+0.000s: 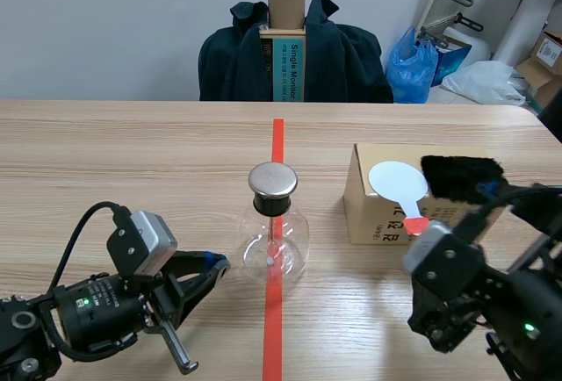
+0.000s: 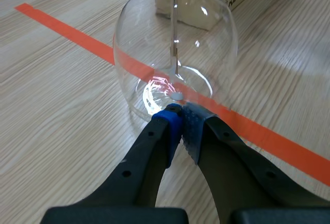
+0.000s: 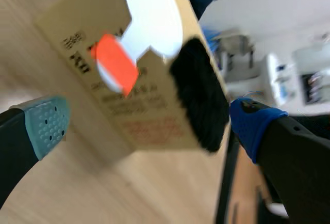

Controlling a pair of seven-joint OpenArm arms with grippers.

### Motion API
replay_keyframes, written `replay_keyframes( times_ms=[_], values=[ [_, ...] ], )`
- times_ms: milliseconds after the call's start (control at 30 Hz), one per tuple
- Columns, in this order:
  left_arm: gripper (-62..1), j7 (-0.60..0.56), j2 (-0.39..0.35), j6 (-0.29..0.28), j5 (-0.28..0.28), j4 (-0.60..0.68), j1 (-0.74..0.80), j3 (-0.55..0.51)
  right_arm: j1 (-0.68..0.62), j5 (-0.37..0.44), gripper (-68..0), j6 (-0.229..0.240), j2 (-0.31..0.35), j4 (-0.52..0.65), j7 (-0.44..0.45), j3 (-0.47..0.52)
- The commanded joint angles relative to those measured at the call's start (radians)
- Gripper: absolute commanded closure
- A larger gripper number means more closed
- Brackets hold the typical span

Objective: Do the electroscope experiment.
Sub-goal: 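Return to the home posture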

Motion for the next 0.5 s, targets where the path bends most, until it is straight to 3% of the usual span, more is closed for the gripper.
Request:
replay_keyframes(
  times_ms=[0, 167, 233, 367, 467],
  values=[
    [-1.9, -0.014, -0.037, -0.002, -0.006, 0.071, 0.04, -0.009, -0.045, 0.117, -64.2, -0.013, 0.039, 0.068, 0.01, 0.05],
    [-1.9, -0.013, -0.137, -0.002, -0.062, 0.272, 0.19, -0.094, -0.146, 0.537, -64.2, -0.008, 0.071, 0.174, 0.016, 0.184],
    [-1.9, -0.012, -0.177, -0.002, -0.071, 0.363, 0.267, -0.145, -0.163, 0.677, -64.3, 0.037, 0.071, 0.214, 0.027, 0.233],
    [-1.9, 0.014, -0.241, -0.002, -0.108, 0.536, 0.436, -0.255, -0.162, 0.888, -67.9, 0.168, 0.071, 0.281, 0.03, 0.328],
    [-1.9, 0.04, -0.261, -0.002, -0.133, 0.645, 0.562, -0.342, -0.143, 0.908, -67.9, 0.354, 0.071, 0.315, 0.029, 0.385]
  ],
)
